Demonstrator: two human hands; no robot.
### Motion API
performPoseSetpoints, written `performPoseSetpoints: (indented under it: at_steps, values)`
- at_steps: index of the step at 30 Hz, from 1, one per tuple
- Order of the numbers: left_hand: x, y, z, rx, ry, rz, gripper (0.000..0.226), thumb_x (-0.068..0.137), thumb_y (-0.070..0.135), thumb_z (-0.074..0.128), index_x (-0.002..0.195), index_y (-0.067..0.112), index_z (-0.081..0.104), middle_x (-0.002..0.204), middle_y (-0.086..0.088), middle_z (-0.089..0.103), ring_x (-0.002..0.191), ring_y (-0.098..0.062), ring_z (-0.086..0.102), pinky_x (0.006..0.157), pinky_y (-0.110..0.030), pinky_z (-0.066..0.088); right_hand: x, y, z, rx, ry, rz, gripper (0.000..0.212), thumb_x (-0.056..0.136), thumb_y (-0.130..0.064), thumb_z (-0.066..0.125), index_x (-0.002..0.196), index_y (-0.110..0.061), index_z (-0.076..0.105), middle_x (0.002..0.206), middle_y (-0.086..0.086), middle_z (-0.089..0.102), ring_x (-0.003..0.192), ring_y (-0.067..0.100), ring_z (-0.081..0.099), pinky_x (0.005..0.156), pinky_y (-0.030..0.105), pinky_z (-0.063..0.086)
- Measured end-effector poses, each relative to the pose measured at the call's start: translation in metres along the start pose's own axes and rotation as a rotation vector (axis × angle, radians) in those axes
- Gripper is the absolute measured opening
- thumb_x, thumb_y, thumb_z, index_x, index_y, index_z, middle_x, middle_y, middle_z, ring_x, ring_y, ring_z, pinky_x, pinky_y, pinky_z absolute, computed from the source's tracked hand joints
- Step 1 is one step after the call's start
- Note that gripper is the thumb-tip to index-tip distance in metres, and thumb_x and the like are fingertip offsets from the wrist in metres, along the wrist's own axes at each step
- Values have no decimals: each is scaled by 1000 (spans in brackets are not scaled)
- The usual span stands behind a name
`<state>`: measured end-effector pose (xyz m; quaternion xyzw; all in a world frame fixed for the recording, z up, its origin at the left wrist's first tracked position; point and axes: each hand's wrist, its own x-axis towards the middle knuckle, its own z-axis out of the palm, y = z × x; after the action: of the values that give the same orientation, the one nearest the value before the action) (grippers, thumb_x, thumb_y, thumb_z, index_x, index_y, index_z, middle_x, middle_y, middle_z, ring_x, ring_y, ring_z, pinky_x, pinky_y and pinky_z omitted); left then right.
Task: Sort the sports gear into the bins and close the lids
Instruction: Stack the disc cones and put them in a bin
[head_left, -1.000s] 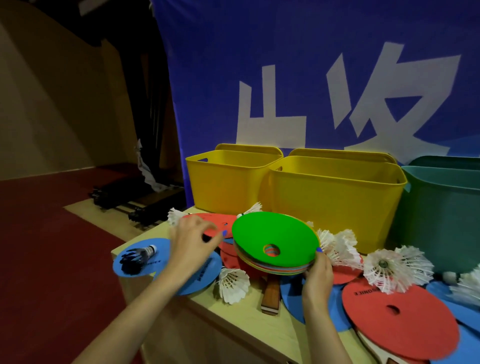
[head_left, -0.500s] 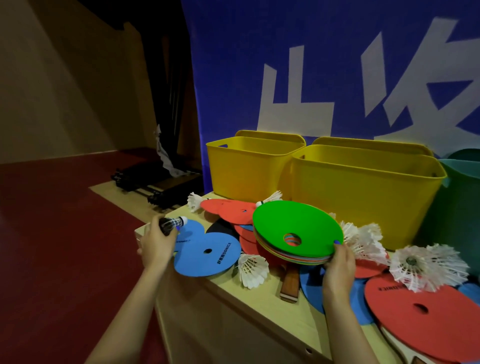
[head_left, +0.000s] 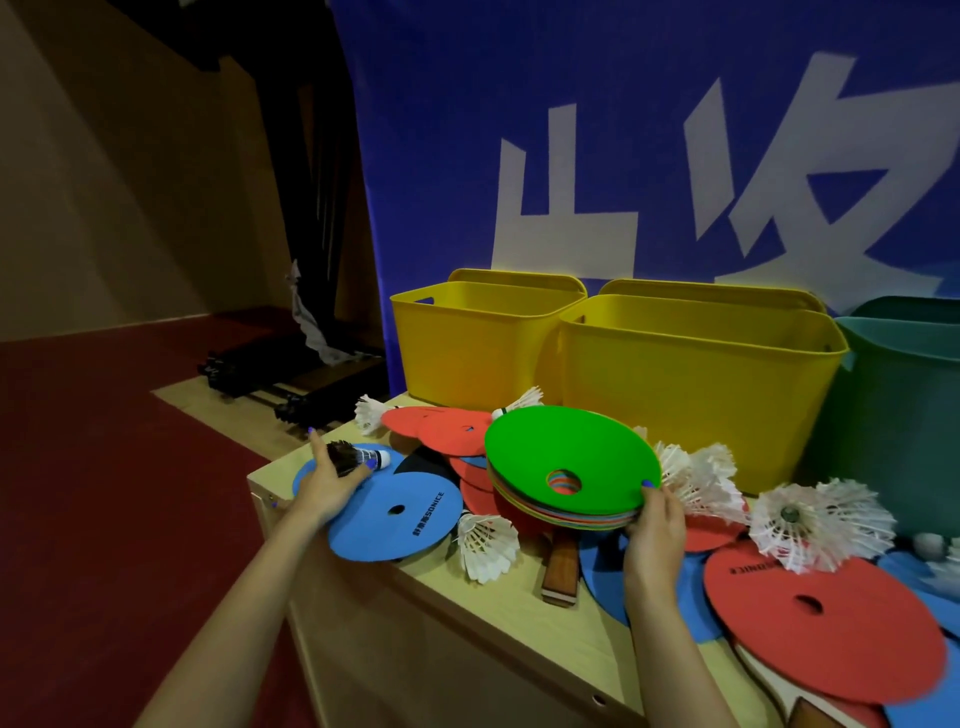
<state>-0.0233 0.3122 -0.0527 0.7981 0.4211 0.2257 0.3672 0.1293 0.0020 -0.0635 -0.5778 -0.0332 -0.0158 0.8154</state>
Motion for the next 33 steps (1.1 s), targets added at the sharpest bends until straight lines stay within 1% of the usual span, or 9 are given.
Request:
performPoseSetpoints:
  at_steps: [4,7,12,15,18,22,25,30,33]
  values:
    - [6,-1,-14,35,-32,-7,99,86,49,61,152,15,-4,144,-18,42,120,-39,50,90,-41,46,-1,1,0,-8,-6,-9,31,96,-27,48,120,-9,55,107,3,58,97,19,52,79,39,39]
    - [16,-8,-23,74,-38,-55,112,62,69,56,152,22,10,139,-21,43,121,-40,47,99,-46,43,-3,-4,0,-18,-35,1,36,93,-26,54,125,-10,53,114,4,60,103,20,56,88,42,45]
    - [13,-9,-18,227,-109,-88,90,81,72,46,150,36,1,142,-20,34,130,-42,32,102,-42,30,-4,-7,2,-98,-37,45,37,89,-18,57,125,-11,51,117,8,59,104,27,58,90,49,48]
    - [14,-9,-25,216,-124,-44,100,77,73,50,150,35,-7,140,-19,43,125,-40,43,97,-40,39,-7,-9,2,-130,-56,73,18,87,-24,53,104,-19,57,106,10,64,92,28,61,72,47,53]
    - [6,-2,-27,222,17,-58,112,72,69,62,148,38,-13,155,-17,17,141,-40,16,110,-59,23,-5,-11,3,-103,-70,164,17,88,-20,48,101,-16,58,104,12,64,90,29,62,72,50,56]
    - [-28,44,-12,172,276,333,86,88,45,58,152,21,5,158,-9,15,146,-29,1,116,-54,10,-2,-26,7,54,-75,319,18,92,-8,42,107,-9,51,98,11,57,84,29,61,54,43,57]
    - [-63,90,12,-293,36,415,75,91,38,57,151,27,12,157,-1,20,144,-23,17,115,-49,22,-12,-36,6,124,-67,326,20,93,-3,38,109,-8,48,93,10,55,76,26,59,43,37,56]
    - [-105,134,59,-863,-390,112,83,81,41,65,150,32,19,153,1,31,140,-21,31,113,-44,28,-23,-41,-2,173,-47,282,18,90,0,40,95,-8,55,91,16,60,80,29,59,66,57,55]
    - [-128,147,75,-1103,-577,-61,57,79,43,61,132,22,52,126,-4,63,111,-24,60,83,-40,54,-26,-59,-15,206,-42,212,21,87,2,42,80,-11,56,79,12,61,79,30,55,78,62,48]
